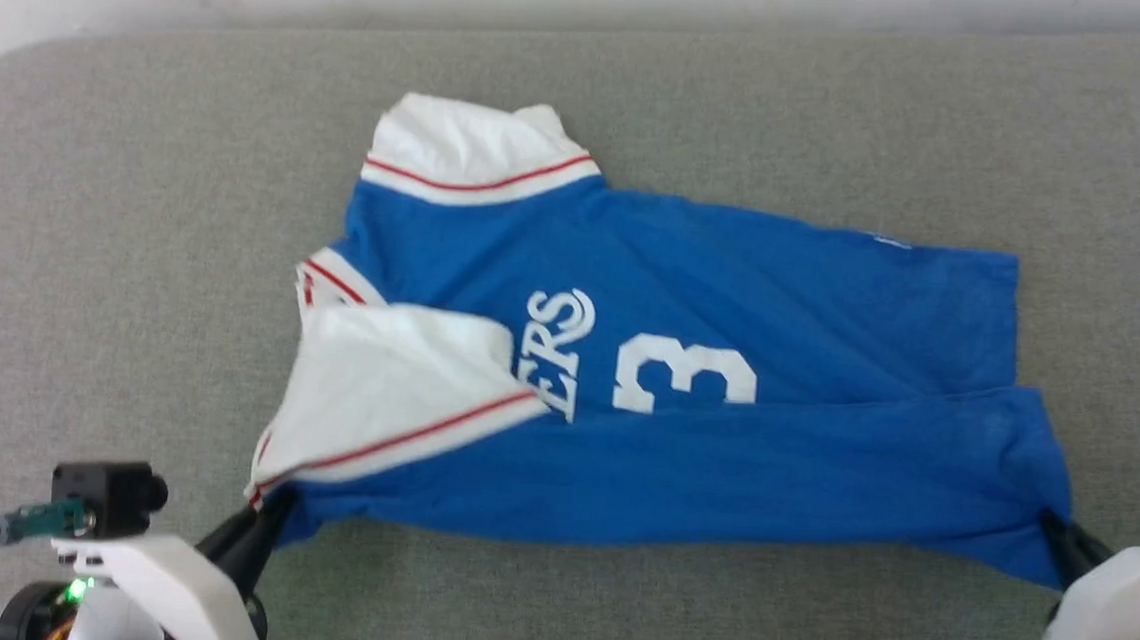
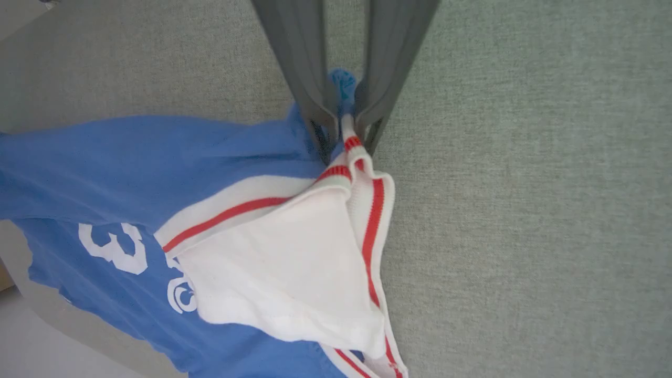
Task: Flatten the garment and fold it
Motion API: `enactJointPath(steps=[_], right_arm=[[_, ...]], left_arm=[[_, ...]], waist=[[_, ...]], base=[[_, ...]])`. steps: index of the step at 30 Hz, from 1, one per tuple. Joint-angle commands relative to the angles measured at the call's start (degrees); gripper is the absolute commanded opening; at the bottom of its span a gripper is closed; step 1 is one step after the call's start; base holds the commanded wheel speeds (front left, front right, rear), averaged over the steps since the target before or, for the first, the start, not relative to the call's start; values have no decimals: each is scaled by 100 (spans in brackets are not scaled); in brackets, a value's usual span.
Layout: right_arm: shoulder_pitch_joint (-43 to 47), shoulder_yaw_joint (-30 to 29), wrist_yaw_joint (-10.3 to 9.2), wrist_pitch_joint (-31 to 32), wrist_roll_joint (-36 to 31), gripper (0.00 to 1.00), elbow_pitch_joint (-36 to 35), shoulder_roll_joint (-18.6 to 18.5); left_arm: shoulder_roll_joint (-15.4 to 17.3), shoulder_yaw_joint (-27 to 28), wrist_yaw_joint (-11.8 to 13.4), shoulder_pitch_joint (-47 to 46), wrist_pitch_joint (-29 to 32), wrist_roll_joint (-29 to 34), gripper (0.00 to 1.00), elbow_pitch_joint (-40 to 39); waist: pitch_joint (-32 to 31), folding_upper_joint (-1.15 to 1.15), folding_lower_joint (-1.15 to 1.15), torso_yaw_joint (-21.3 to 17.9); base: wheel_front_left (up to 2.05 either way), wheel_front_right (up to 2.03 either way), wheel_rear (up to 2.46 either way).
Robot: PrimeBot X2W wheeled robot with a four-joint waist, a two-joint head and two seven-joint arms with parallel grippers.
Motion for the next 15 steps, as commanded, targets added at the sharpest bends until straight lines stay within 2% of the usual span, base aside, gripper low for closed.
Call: enactJointPath(steps=[1,9,15], right_arm=[[-45,-57,-5,33,-24,0,-47,-60],[199,-192,-5,575,144,0,-154,-375],[470,-254,-5,811,223,0,-82,-441]], left_arm=[[0,42,41,86,16,-48,0,-43],[-1,19,179,688,380,-277,0,-344],[-71,-94,251,1081,634,-466,0,-433]], waist=[[-136,0,0,-29],[-362,0,0,35],[-427,0,0,102]], base=[[0,0,0],[0,0,0],[0,0,0]])
